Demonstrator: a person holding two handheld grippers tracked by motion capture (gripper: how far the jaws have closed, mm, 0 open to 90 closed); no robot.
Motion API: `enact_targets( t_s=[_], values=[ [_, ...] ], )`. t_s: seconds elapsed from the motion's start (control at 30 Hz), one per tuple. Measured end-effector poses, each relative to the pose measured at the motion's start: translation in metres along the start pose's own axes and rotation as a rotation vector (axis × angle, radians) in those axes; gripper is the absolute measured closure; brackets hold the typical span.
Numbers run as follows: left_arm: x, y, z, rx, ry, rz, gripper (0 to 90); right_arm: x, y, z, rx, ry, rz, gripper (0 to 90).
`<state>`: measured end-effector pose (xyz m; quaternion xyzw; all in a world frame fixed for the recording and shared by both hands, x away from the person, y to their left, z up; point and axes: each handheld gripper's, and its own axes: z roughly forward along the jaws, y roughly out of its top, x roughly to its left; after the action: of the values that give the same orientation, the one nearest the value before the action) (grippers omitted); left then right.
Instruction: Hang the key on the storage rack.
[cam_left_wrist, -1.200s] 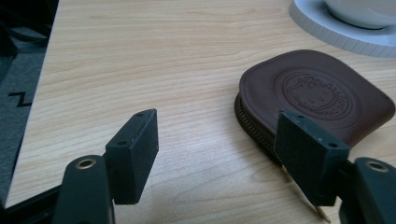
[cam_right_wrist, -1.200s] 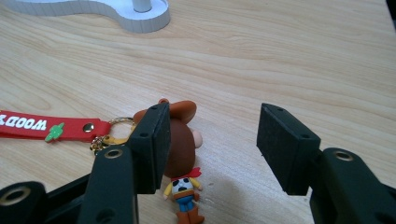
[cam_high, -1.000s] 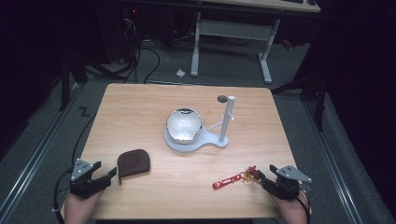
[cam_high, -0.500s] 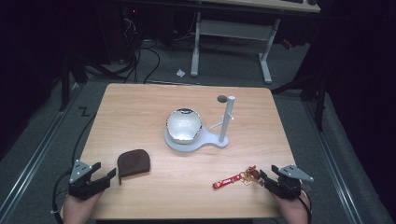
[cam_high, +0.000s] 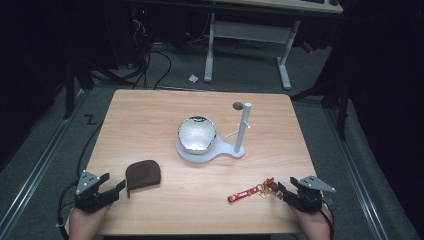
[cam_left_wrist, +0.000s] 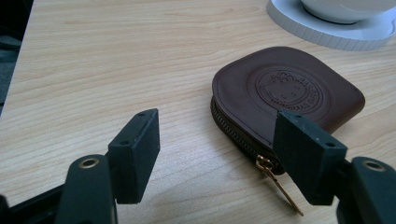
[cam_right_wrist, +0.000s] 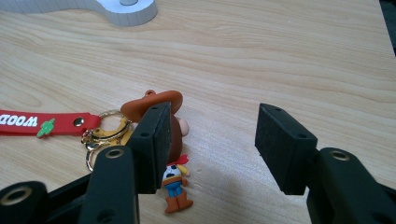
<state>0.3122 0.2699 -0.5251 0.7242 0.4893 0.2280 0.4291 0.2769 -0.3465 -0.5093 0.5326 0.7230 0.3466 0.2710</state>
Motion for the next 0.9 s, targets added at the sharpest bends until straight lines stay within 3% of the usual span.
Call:
enact_targets(
  t_s=[0.23,0.4,0.9],
  values=[
    [-0.001,0.000,0.000,-0.001,-0.001,-0.003,32.4,-0.001,0.002,-0.001,0.017,0.007,-0.020,45.8],
    [-0.001,0.000,0.001,0.003,-0.001,-0.004,32.3,0.000,0.001,-0.003,0.066,0.015,-0.054,45.7],
    [-0.002,-0.001,-0.001,-0.001,-0.003,-0.004,32.2,0.007,0.014,0.000,0.201,0.100,-0.126,51.5]
  ],
)
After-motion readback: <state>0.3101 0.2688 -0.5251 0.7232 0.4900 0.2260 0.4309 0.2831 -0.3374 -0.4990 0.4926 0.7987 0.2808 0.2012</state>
